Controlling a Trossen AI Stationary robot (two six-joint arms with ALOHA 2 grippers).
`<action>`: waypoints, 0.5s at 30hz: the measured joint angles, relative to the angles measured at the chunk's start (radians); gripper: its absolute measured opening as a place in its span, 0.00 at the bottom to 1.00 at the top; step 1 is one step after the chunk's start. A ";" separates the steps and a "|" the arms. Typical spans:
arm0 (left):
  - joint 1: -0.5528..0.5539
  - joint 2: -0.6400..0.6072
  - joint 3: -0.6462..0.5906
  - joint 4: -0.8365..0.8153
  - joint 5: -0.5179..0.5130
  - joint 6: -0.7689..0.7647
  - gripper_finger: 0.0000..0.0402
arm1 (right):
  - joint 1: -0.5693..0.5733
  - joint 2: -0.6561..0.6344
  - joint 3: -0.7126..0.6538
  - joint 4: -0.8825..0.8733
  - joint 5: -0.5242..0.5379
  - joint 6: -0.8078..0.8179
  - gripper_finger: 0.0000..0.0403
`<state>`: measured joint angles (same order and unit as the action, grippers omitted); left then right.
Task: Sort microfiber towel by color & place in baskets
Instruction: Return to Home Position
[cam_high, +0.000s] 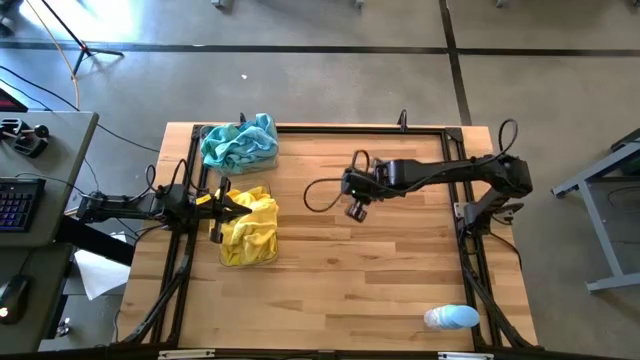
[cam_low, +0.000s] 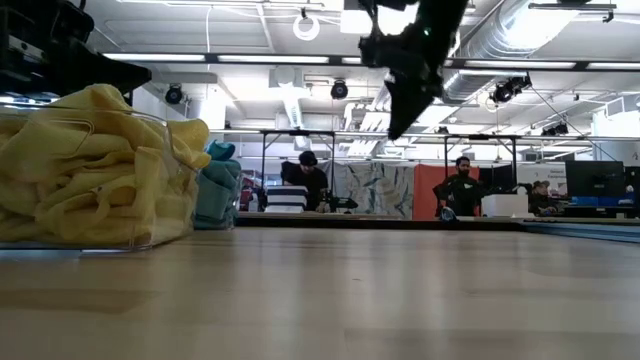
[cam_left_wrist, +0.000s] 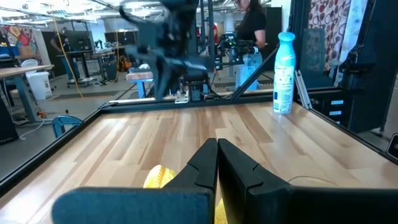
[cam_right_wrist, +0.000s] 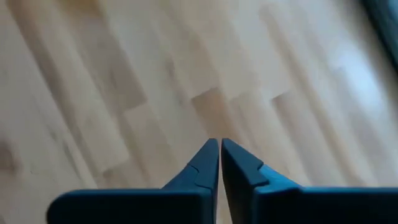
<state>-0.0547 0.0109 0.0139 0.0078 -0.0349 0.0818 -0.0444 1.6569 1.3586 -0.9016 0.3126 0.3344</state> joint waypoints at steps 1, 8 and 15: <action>0.000 0.000 0.000 0.000 0.000 0.000 0.00 | 0.004 -0.007 -0.033 0.027 -0.022 -0.004 0.03; 0.000 0.000 0.000 0.000 0.000 0.000 0.00 | 0.056 -0.210 -0.419 0.401 -0.070 -0.037 0.01; 0.000 0.000 0.000 0.000 0.001 0.000 0.00 | 0.065 -0.532 -0.785 0.710 -0.216 -0.085 0.00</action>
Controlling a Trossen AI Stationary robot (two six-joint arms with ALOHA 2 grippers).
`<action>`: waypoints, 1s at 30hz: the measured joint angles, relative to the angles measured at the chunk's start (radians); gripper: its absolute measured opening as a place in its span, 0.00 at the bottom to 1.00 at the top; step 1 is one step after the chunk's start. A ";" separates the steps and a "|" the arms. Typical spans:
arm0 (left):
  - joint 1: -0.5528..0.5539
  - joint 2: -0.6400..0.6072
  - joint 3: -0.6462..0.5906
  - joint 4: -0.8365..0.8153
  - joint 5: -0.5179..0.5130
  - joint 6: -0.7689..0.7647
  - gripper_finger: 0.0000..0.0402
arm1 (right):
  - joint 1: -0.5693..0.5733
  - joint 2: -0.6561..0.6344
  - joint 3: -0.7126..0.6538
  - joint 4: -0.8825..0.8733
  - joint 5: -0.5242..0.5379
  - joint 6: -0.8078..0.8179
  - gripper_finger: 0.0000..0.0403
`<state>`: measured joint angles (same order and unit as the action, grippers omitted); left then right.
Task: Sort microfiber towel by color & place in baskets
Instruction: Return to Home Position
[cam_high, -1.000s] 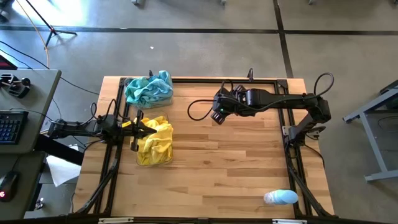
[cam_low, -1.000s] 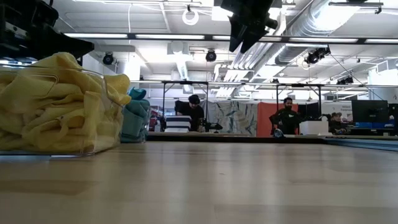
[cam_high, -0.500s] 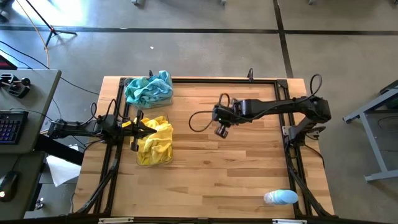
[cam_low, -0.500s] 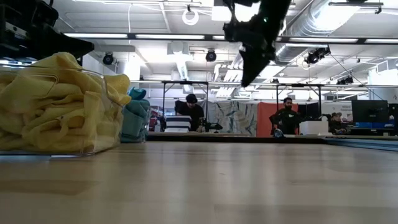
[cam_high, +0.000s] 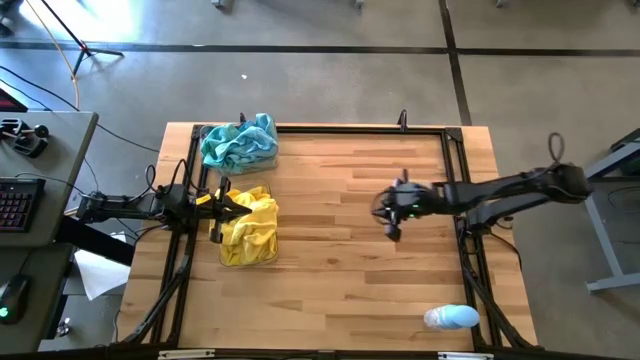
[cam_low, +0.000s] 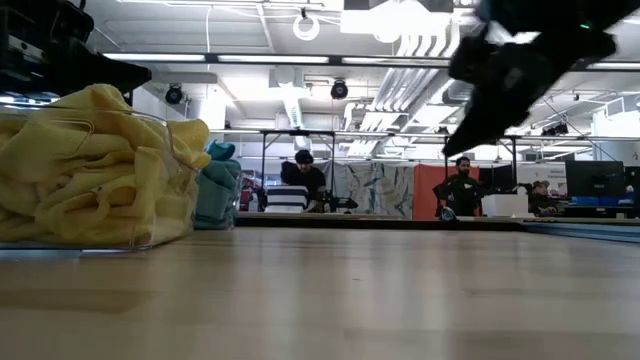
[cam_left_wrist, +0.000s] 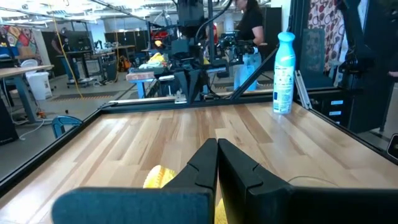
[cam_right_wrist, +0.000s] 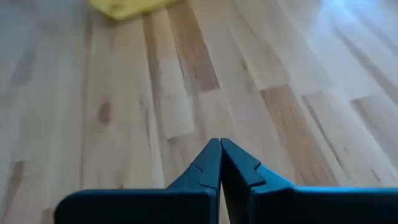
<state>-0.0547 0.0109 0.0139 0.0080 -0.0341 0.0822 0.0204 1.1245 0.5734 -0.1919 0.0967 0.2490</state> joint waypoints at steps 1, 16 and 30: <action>0.000 0.000 0.000 0.000 0.000 0.000 0.00 | 0.000 -0.047 -0.044 0.037 -0.004 -0.007 0.00; 0.000 0.000 0.000 0.000 0.000 0.000 0.00 | 0.000 -0.571 -0.460 0.363 -0.115 -0.084 0.00; 0.000 0.000 0.000 0.000 0.000 0.000 0.00 | 0.000 -0.961 -0.508 0.135 -0.214 -0.026 0.00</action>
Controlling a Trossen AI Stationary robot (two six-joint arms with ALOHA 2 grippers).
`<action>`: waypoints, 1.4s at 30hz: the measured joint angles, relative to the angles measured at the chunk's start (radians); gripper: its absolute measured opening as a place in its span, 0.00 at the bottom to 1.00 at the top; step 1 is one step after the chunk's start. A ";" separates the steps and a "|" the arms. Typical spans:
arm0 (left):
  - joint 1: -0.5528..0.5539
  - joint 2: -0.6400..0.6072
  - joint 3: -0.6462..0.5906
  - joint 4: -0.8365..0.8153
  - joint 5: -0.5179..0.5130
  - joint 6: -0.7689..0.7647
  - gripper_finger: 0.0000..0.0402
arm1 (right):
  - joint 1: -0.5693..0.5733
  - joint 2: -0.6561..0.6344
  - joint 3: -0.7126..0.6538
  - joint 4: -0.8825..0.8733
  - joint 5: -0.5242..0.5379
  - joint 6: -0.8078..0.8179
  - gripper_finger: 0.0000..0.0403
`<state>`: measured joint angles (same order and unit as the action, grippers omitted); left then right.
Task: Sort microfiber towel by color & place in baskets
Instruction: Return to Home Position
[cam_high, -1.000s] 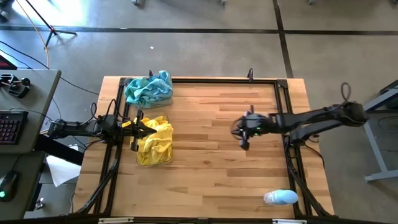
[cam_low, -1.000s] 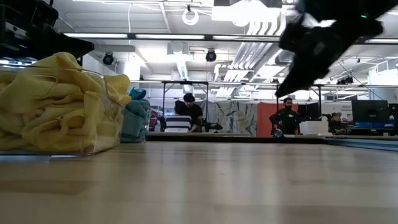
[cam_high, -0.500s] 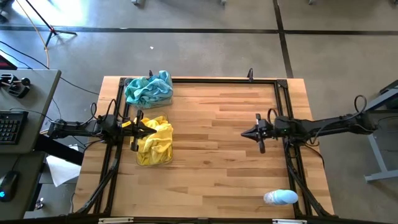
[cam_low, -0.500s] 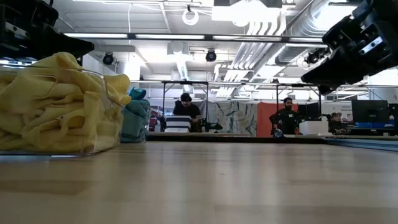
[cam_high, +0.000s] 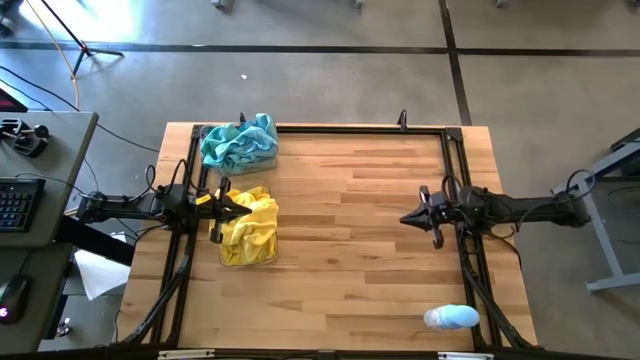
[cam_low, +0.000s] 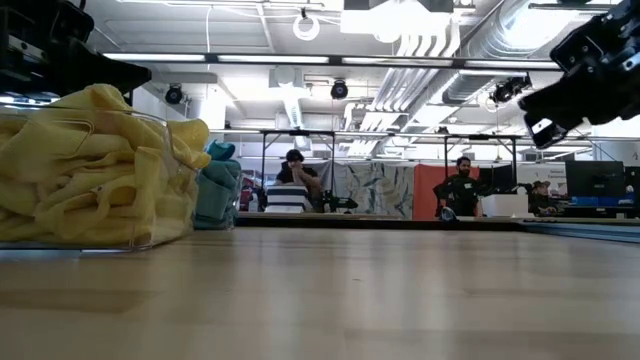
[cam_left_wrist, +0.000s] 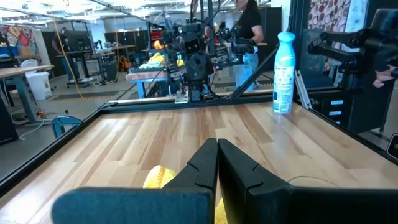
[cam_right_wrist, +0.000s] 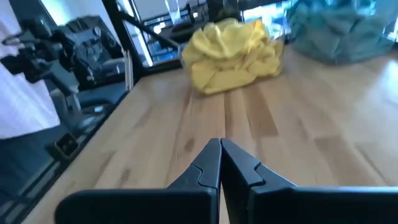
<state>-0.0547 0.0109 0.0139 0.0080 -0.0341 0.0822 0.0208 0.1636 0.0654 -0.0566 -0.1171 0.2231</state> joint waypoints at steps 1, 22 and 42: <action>0.000 0.000 0.000 0.000 0.000 0.000 0.00 | 0.000 -0.021 0.000 -0.038 -0.003 0.004 0.00; 0.000 0.002 0.000 0.000 0.000 0.000 0.00 | 0.001 -0.153 0.049 -0.298 0.072 -0.025 0.00; 0.000 0.001 0.000 0.000 0.000 0.000 0.00 | 0.001 -0.152 0.048 -0.294 0.083 -0.041 0.00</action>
